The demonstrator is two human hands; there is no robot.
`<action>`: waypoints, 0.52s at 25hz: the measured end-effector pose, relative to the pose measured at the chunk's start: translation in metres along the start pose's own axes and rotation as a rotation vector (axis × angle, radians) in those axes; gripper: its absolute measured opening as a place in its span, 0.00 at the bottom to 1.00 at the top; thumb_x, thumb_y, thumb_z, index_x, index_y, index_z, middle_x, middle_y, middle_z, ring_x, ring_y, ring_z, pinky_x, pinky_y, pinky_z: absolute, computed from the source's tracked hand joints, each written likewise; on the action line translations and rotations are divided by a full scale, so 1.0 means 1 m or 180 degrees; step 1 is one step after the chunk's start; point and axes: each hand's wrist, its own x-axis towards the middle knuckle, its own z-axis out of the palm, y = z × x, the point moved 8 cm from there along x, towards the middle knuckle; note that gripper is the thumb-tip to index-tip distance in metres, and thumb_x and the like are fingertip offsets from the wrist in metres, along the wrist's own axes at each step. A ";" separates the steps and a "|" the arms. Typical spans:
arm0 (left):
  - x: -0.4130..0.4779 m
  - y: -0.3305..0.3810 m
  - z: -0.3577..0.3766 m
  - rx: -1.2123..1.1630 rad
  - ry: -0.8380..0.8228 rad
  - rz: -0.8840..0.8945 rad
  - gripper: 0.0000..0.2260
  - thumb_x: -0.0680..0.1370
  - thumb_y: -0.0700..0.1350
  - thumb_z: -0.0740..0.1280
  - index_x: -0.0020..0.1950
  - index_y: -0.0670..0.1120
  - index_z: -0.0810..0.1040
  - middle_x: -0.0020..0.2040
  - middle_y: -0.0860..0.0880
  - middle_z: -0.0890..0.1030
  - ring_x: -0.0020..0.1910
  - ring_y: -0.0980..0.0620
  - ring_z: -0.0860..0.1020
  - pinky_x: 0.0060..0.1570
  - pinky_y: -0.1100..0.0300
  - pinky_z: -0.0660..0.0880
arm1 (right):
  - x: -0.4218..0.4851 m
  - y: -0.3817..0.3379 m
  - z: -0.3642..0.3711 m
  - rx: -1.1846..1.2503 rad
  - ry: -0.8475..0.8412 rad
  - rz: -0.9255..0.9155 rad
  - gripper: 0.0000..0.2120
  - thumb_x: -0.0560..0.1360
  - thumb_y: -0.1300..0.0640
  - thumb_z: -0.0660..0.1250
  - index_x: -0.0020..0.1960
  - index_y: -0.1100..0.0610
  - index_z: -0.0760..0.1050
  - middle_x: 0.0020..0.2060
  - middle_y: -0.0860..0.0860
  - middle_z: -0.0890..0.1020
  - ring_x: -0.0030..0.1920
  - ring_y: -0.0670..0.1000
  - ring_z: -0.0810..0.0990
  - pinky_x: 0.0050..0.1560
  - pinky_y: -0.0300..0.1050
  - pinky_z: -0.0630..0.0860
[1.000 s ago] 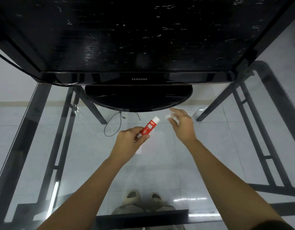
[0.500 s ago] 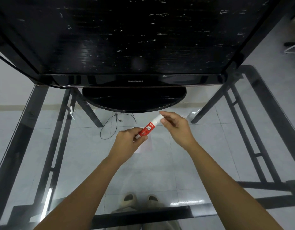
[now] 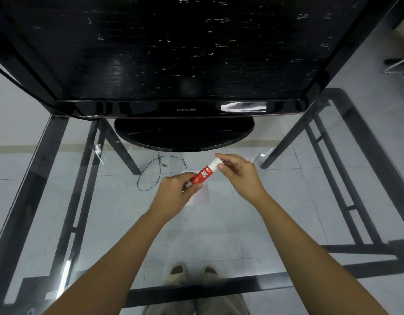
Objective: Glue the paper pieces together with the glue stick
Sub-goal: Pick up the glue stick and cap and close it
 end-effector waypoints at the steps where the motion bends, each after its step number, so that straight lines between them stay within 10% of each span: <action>1: 0.000 0.000 0.000 -0.0006 0.0001 0.0007 0.15 0.74 0.50 0.68 0.59 0.48 0.78 0.42 0.47 0.83 0.39 0.50 0.79 0.42 0.56 0.78 | -0.002 0.000 0.001 0.0005 -0.0005 0.0004 0.14 0.76 0.59 0.66 0.61 0.55 0.76 0.52 0.48 0.79 0.53 0.45 0.79 0.54 0.35 0.75; 7: 0.000 -0.003 0.004 0.0054 -0.0042 -0.0059 0.15 0.74 0.50 0.68 0.59 0.47 0.78 0.39 0.50 0.81 0.33 0.58 0.75 0.34 0.73 0.67 | -0.006 0.000 0.008 0.0011 0.0029 0.0075 0.14 0.76 0.59 0.65 0.61 0.55 0.75 0.53 0.49 0.79 0.54 0.47 0.78 0.54 0.35 0.76; 13: -0.001 -0.009 0.004 0.0044 0.0038 -0.0177 0.14 0.74 0.50 0.69 0.57 0.47 0.79 0.36 0.51 0.80 0.31 0.56 0.75 0.33 0.69 0.69 | -0.007 -0.003 0.017 0.0058 -0.0021 0.0142 0.17 0.75 0.58 0.66 0.64 0.53 0.73 0.56 0.49 0.77 0.56 0.47 0.77 0.59 0.43 0.76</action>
